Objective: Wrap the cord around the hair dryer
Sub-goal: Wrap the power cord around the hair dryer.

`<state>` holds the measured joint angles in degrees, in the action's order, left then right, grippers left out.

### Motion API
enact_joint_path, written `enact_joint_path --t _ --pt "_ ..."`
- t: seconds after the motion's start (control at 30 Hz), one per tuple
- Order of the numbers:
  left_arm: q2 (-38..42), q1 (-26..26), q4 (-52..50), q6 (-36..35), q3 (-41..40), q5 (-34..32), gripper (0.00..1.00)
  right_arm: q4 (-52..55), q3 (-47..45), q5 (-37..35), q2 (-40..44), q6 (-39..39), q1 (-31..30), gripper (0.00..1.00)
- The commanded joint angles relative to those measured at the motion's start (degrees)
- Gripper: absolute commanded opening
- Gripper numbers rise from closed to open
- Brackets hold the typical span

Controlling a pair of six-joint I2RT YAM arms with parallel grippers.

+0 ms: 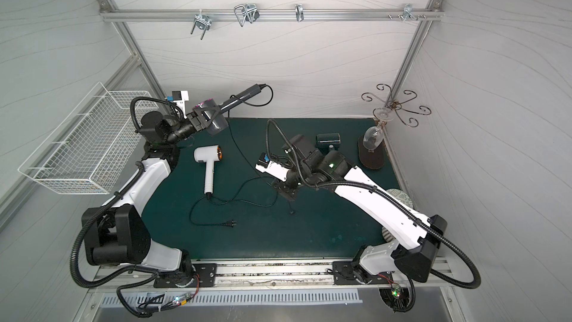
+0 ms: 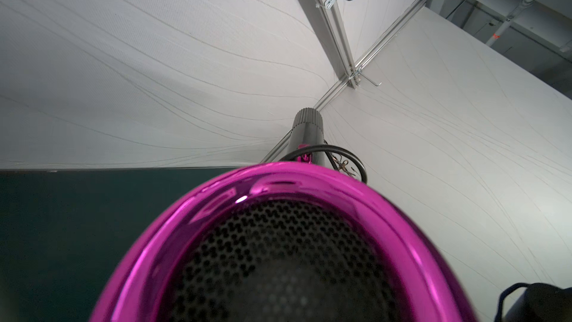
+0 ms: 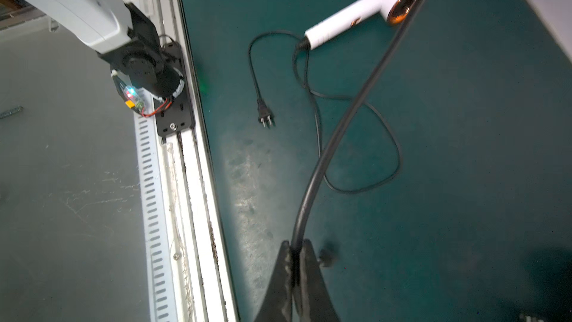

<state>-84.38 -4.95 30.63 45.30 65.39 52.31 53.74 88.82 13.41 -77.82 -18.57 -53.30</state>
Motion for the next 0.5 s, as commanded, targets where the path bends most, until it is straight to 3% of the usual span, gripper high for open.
enact_joint_path --t 0.0,0.47 --pt "0.62 -0.23 1.75 -3.46 0.39 -0.90 0.00 6.18 6.51 -2.45 0.88 -4.93 -1.06 0.00" --pt "0.45 1.14 -5.86 -11.43 -1.52 -1.86 0.00 9.95 28.71 -13.17 -3.59 -13.68 -2.16 0.00"
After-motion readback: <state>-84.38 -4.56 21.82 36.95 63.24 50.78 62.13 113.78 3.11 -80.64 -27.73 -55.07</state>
